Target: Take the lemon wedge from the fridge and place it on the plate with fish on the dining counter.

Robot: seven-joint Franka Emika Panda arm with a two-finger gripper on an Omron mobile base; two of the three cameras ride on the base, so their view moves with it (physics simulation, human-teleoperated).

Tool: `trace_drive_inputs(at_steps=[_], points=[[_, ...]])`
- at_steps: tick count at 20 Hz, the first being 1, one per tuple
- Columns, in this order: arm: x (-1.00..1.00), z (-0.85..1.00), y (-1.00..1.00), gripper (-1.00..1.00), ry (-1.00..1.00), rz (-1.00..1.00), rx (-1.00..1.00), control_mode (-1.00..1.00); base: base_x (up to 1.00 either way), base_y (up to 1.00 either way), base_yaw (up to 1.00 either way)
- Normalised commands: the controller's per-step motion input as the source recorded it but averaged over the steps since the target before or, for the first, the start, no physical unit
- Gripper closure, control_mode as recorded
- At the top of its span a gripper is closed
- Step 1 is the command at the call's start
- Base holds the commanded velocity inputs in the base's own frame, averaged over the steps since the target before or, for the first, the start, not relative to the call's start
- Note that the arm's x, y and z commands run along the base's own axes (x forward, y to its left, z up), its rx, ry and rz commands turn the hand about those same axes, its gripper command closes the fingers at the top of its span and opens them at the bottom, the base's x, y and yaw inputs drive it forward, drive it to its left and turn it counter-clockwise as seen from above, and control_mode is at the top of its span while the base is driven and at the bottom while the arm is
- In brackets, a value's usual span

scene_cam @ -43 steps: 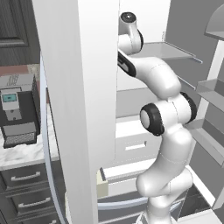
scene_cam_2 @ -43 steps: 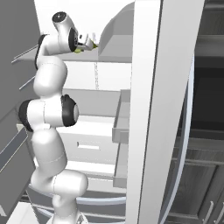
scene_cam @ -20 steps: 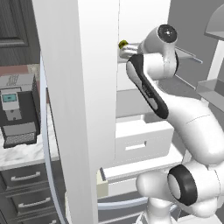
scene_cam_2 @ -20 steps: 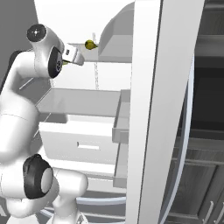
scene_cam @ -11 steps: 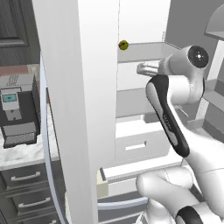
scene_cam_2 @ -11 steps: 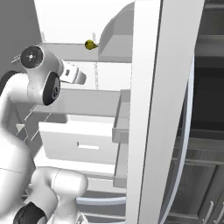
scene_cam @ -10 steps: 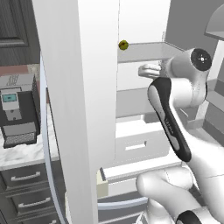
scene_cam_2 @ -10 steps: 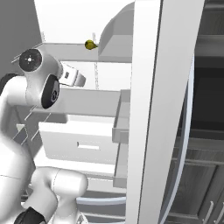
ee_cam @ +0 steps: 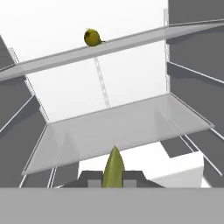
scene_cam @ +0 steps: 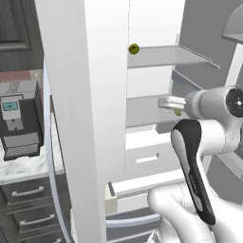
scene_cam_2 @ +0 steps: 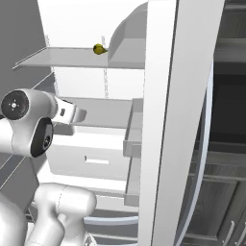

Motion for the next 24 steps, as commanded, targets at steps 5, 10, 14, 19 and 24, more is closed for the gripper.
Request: trace_drive_inputs(at_steps=[5, 10, 14, 19, 24], points=[[-0.02, -0.12, 0.00, 1.00, -0.02, 0.00, 0.00, -1.00, 0.00, 0.00, 0.00], [-0.60, -0.37, 0.00, 1.00, 0.01, 0.04, -0.01, -1.00, 0.00, 0.00, 0.00], [0.00, 0.00, 0.00, 1.00, 0.00, 0.00, 0.00, 1.00, -1.00, -0.02, 0.06], [0.00, 0.00, 0.00, 1.00, 0.00, 0.00, 0.00, 1.00, -1.00, -0.01, 0.11], [0.00, 0.00, 0.00, 1.00, 0.00, 0.00, 0.00, 1.00, -1.00, -0.04, 0.33]])
